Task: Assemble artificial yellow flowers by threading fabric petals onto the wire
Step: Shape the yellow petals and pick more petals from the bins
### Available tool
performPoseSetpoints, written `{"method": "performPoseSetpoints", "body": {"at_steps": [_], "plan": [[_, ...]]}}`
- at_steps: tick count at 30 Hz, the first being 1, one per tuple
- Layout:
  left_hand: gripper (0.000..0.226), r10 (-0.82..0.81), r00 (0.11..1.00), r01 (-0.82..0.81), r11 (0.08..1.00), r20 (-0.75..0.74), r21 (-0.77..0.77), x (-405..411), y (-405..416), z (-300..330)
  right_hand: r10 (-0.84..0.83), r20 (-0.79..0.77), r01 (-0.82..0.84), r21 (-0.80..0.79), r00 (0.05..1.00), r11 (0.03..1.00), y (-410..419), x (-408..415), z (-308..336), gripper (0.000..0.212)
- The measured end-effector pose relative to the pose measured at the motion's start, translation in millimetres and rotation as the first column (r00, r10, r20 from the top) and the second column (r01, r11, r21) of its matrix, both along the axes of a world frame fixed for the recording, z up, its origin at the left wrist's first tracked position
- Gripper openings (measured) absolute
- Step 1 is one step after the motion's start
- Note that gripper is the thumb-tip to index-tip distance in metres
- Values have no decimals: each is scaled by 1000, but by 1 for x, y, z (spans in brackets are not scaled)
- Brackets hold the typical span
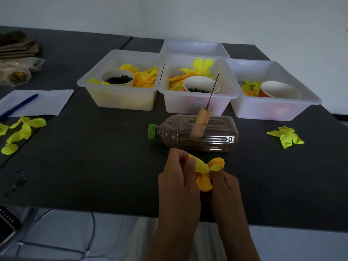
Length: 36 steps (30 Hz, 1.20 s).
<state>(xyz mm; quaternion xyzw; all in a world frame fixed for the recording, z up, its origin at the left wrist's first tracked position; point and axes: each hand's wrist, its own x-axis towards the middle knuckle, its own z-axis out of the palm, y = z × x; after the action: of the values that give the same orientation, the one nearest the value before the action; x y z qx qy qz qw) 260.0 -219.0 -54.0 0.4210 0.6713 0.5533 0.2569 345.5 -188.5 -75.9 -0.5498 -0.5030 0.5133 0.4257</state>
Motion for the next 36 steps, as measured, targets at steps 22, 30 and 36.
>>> {"method": "performPoseSetpoints", "body": {"at_steps": [22,30,36], "plan": [[11,-248,937,107,876,-248,-471,-14,-3,2,20,555,-101,116,832,988,4,-5,-7,33],[8,-168,946,25,891,-277,-454,-14,2,-9,9,587,-74,86,809,993,4,-12,-5,33],[14,-108,940,-30,919,-325,-393,-9,5,-12,-3,528,-14,28,849,1000,4,-9,3,30]]}}
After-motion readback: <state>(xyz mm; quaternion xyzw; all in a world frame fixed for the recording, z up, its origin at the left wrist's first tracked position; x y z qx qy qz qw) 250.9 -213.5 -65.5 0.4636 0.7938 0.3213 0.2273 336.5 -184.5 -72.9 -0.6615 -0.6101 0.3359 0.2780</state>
